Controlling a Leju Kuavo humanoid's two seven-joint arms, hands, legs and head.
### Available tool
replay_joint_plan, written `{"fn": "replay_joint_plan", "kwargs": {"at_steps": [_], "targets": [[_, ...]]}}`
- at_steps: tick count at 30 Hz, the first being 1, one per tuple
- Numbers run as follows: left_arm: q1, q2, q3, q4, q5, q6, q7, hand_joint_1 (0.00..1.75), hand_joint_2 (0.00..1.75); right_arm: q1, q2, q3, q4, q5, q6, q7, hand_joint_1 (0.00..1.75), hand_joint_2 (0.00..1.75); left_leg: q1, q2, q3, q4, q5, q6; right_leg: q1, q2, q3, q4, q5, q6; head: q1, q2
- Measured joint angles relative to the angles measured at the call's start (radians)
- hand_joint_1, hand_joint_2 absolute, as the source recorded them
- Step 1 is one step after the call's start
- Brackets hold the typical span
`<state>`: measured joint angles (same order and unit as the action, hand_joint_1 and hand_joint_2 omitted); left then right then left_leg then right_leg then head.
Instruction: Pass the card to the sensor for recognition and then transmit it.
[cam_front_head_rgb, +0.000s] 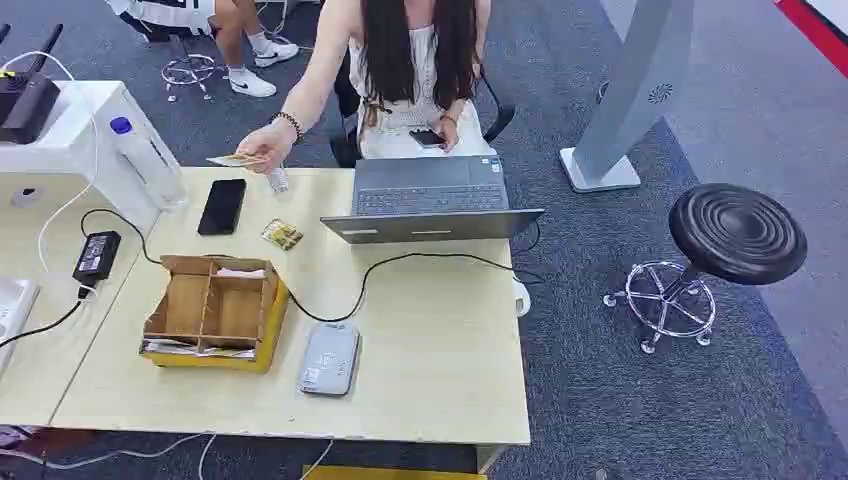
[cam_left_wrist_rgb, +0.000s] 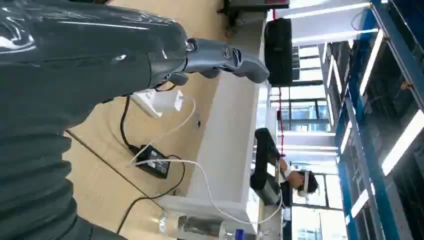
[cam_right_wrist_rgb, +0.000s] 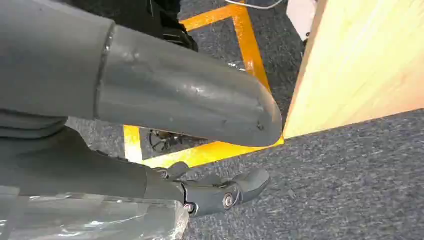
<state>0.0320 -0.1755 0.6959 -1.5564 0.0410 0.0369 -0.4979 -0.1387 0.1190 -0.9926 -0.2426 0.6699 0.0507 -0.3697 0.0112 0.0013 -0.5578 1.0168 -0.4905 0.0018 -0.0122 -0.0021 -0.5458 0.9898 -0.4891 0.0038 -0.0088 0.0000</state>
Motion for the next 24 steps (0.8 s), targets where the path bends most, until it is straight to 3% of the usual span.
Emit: {"fn": "replay_joint_plan", "kwargs": {"at_steps": [3, 4, 24], "targets": [[-0.038, 0.024, -0.043, 0.018, -0.087, 0.025, 0.029, 0.0, 1.75, 0.0, 0.003, 0.002, 0.003, 0.004, 0.0, 0.006, 0.0, 0.0, 0.0, 0.0, 0.0, 0.0, 0.0, 0.0, 0.0, 0.0, 0.0, 0.0, 0.0, 0.0, 0.0, 0.0], [-0.052, 0.033, -0.059, 0.024, -0.115, 0.032, 0.037, 0.0, 1.75, 0.0, 0.006, 0.003, 0.003, 0.006, 0.0, 0.009, 0.0, 1.75, 0.0, 0.0, 0.0, 0.0, 0.0, 0.0, 0.0, 0.0, 0.0, 0.0, 0.0, 0.0, 0.0, 0.0], [-0.318, 0.193, -0.349, 0.212, -0.681, 0.198, 0.235, 0.0, 1.75, 0.001, 0.032, 0.033, 0.016, 0.042, 0.002, 0.048, 0.0, 1.75, 0.0, 0.001, 0.0, 0.001, 0.0, 0.0, 0.0, 0.001, -0.001, 0.001, 0.001, -0.001, 0.0, 0.0]]}}
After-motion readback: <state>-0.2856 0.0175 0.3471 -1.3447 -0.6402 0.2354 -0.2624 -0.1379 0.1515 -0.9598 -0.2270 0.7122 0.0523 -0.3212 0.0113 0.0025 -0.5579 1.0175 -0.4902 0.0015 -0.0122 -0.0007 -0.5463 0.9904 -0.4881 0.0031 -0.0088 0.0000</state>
